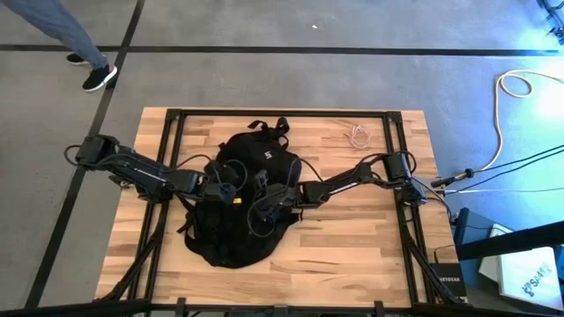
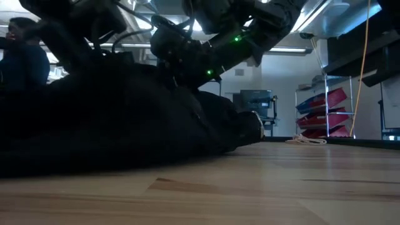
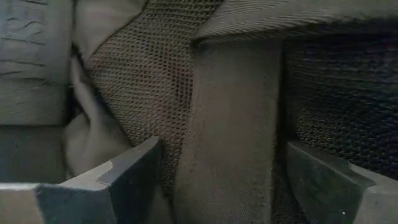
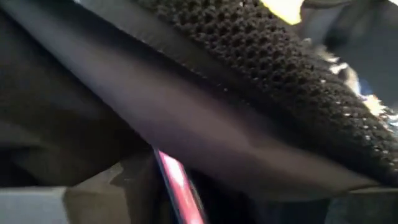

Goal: Unpack backpack
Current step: Remove the pink cellphone from the black backpack

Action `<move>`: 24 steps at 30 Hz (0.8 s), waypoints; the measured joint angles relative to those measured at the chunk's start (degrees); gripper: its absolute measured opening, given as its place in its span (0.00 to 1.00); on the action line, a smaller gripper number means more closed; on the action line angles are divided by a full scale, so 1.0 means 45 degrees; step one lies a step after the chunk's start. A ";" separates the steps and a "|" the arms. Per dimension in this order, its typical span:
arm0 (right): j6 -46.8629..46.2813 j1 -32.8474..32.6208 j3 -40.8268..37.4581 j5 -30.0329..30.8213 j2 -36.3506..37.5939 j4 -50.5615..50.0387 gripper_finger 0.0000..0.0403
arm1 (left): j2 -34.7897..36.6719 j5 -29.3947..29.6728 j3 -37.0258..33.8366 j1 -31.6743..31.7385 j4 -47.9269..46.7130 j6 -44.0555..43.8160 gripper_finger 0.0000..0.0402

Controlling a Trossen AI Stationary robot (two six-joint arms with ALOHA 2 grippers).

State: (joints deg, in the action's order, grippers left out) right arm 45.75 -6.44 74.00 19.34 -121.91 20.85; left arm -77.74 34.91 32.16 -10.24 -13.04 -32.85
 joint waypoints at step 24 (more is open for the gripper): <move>-0.4309 0.1030 0.0053 -0.2178 0.0053 -0.1790 0.34 | -0.0081 -0.0522 0.0000 -0.0019 0.0407 0.0081 0.77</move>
State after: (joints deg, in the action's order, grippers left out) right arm 26.36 -1.80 74.24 9.54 -121.67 12.80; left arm -78.11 32.57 32.16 -10.33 -11.20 -32.49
